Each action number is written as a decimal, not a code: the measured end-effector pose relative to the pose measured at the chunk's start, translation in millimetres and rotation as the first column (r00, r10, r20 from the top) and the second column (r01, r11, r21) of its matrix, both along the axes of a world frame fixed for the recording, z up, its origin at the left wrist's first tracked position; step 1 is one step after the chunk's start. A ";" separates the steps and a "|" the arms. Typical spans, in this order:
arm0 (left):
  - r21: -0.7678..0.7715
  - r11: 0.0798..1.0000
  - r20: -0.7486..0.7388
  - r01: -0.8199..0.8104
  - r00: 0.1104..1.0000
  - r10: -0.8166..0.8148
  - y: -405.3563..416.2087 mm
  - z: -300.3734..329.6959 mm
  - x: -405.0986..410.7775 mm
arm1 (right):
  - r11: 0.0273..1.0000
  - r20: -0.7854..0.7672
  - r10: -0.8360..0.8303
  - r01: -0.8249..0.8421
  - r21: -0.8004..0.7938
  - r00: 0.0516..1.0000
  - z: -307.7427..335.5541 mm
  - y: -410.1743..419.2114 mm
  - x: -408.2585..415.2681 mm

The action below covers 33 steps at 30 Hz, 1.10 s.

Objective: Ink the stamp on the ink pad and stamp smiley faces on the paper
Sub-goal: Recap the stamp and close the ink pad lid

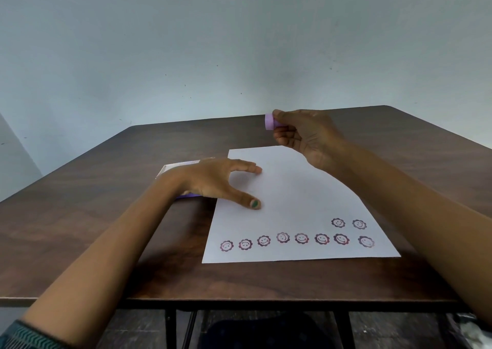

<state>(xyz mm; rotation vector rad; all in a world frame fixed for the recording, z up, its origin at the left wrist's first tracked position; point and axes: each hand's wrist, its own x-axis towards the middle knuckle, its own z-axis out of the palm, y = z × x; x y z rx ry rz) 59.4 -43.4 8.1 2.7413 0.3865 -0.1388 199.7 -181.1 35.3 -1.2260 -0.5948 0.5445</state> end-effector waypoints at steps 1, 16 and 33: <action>-0.006 1.000 0.010 0.001 1.000 -0.001 -1.6 -1.0 0.7 | 1.000 0.002 0.001 -0.001 -0.007 1.000 -0.4 0.6 -0.2; -0.076 0.993 0.088 0.092 0.993 -0.085 -26.8 -14.7 16.3 | 0.998 0.038 0.062 -0.061 -0.031 0.997 -3.8 0.9 -2.1; -0.179 0.936 0.540 -0.303 0.765 0.351 50.8 22.1 -33.3 | 0.947 0.556 0.195 -0.008 -0.320 0.808 -19.3 16.6 -18.0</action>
